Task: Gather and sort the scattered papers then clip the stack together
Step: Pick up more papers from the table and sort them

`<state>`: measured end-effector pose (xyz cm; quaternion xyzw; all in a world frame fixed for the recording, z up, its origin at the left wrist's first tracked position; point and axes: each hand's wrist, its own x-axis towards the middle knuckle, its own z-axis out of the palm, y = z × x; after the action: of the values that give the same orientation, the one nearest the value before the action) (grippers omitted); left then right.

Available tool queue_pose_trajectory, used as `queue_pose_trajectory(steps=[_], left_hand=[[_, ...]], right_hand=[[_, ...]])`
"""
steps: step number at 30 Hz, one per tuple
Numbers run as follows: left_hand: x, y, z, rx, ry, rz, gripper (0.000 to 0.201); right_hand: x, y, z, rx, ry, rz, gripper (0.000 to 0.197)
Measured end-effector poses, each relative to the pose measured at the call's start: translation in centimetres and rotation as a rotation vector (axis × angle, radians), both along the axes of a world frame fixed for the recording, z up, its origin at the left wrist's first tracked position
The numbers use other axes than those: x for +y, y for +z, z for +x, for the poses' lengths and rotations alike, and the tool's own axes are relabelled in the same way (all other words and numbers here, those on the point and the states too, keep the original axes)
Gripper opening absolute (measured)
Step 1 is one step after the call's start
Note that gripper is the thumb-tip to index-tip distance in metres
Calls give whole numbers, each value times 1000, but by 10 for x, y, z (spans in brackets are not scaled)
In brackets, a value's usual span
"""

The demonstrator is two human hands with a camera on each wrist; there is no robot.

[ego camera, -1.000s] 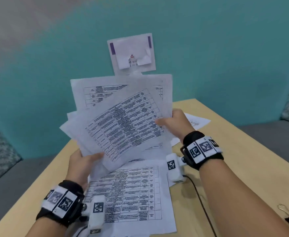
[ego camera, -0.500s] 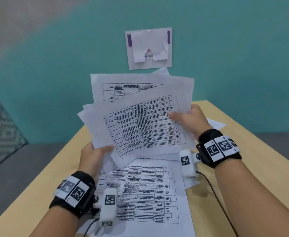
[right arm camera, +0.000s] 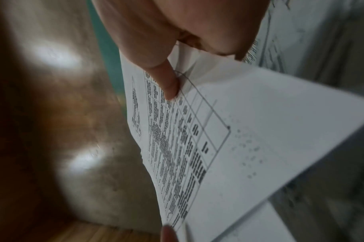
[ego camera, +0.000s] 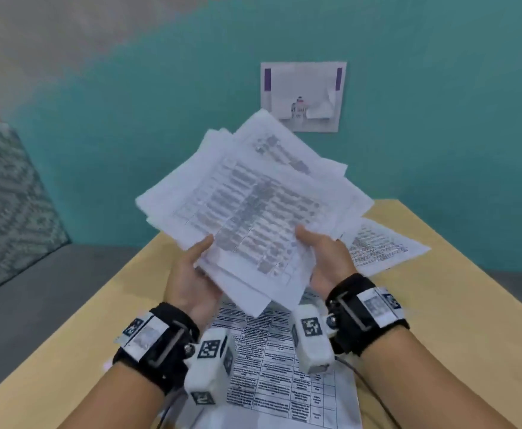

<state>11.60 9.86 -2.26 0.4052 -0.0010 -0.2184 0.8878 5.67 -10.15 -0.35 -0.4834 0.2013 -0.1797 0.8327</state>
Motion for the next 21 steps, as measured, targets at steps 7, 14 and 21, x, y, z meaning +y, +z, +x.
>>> queue_pose_trajectory(steps=[7, 14, 21], left_hand=[[26, -7, 26, -15, 294, 167, 83], [21, 6, 17, -281, 199, 238, 48], [16, 17, -1, -490, 124, 360, 43]], right_hand=[[-19, 4, -7, -60, 20, -162, 38], [-82, 37, -44, -63, 98, -484, 46], [-75, 44, -53, 22, 316, -651, 46]])
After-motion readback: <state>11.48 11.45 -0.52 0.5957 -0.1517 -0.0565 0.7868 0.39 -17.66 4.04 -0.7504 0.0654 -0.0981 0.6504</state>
